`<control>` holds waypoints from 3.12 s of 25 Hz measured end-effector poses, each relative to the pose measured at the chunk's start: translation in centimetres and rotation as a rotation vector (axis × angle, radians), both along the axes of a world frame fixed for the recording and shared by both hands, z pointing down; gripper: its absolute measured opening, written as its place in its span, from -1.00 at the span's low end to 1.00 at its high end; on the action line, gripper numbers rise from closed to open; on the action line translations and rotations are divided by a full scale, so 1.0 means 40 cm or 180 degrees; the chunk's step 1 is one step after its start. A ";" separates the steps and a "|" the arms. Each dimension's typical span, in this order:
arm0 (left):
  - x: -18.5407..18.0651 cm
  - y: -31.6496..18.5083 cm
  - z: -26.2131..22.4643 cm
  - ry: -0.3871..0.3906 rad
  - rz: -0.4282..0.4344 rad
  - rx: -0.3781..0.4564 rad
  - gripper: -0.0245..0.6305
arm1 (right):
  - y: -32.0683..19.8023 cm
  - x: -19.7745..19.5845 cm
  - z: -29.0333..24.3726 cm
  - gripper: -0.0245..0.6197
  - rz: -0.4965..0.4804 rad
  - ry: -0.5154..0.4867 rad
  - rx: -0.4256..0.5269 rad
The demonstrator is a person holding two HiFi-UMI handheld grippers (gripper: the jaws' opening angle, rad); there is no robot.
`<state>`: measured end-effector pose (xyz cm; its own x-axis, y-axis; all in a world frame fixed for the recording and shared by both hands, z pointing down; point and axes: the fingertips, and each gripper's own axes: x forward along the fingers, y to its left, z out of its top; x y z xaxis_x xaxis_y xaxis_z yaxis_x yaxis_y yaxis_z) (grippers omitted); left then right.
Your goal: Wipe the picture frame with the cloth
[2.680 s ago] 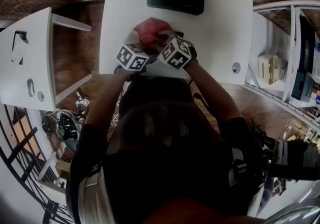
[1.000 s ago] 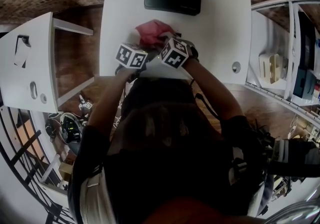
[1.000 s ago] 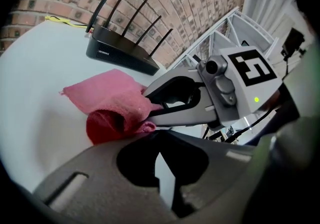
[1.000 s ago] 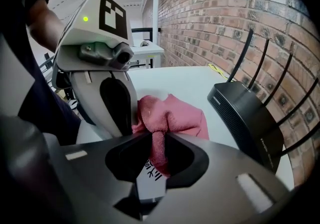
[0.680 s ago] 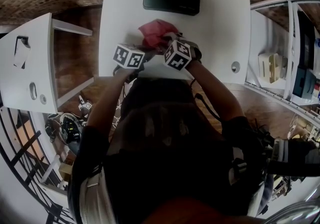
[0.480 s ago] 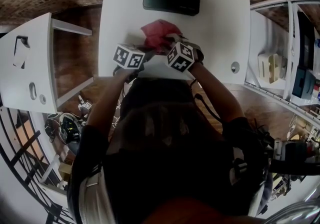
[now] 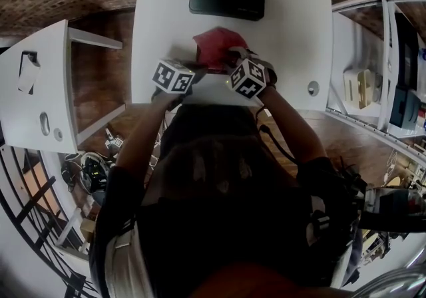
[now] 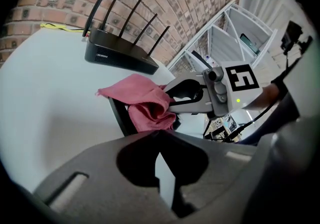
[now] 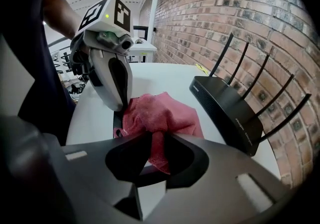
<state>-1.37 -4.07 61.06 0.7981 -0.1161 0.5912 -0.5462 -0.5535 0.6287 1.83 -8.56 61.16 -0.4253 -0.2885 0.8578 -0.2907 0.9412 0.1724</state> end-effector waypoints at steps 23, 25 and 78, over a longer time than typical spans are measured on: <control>-0.007 -0.006 -0.004 0.0116 -0.0121 -0.0032 -0.92 | -0.005 0.099 -0.012 -0.68 0.0564 -0.0088 0.0012; -0.007 -0.006 -0.003 0.0103 -0.0126 -0.0022 -0.92 | -0.008 0.117 -0.015 -0.68 0.0638 -0.0107 0.0024; -0.005 -0.016 -0.005 0.0162 -0.0404 -0.0087 -0.92 | -0.095 -0.102 -0.452 -0.67 0.0471 -0.2171 -0.0043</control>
<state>-1.55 -4.71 60.85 0.8071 -0.2024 0.5546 -0.5778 -0.4642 0.6713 -2.23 -12.35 43.08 -0.8274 -0.3762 0.4170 -0.4553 0.8841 -0.1056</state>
